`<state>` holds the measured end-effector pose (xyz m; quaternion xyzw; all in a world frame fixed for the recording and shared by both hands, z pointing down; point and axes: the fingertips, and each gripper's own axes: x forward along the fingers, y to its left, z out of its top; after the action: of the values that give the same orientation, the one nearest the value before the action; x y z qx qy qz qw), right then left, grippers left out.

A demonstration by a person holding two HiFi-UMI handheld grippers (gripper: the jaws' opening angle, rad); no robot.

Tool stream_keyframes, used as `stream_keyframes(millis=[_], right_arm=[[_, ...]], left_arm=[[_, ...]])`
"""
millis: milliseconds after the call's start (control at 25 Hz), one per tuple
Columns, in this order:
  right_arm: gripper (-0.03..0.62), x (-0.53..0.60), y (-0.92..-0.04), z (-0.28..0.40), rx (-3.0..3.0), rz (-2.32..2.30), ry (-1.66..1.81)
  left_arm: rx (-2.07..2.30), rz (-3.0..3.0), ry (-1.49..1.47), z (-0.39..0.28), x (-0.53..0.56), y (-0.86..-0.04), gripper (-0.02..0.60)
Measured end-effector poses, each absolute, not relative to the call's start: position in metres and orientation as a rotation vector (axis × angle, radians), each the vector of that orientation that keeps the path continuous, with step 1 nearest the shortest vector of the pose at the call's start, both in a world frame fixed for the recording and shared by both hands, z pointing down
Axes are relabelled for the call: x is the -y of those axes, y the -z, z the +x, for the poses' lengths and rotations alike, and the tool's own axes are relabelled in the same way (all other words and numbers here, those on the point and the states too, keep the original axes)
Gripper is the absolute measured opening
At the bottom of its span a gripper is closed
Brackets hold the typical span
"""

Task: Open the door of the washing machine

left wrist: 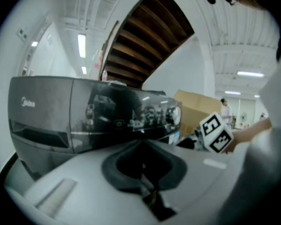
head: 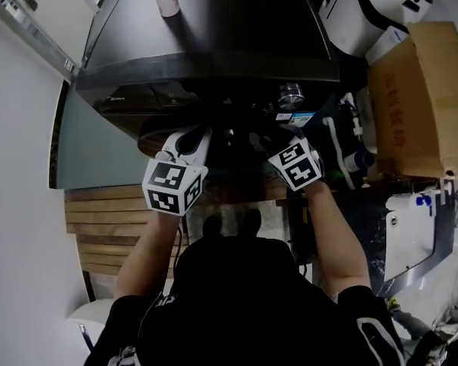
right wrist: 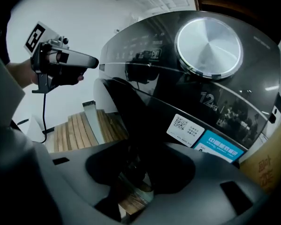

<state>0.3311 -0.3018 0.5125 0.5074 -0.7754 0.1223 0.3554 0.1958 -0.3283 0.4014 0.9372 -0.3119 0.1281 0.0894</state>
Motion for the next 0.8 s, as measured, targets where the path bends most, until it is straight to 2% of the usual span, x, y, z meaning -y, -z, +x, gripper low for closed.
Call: stream_keyframes(millis=[480,800], right_arm=[[0.153,0.303,-0.539,0.322,1.932,1.056,-0.250],[0.166,0.302,-0.540,0.320,1.917,1.105,-0.182]], left_arm=[[0.997,2.729,-0.375,0.177,0.325,-0.409,0.008],[0.985,2.697,-0.411,0.165,0.308,-0.424,0.008]])
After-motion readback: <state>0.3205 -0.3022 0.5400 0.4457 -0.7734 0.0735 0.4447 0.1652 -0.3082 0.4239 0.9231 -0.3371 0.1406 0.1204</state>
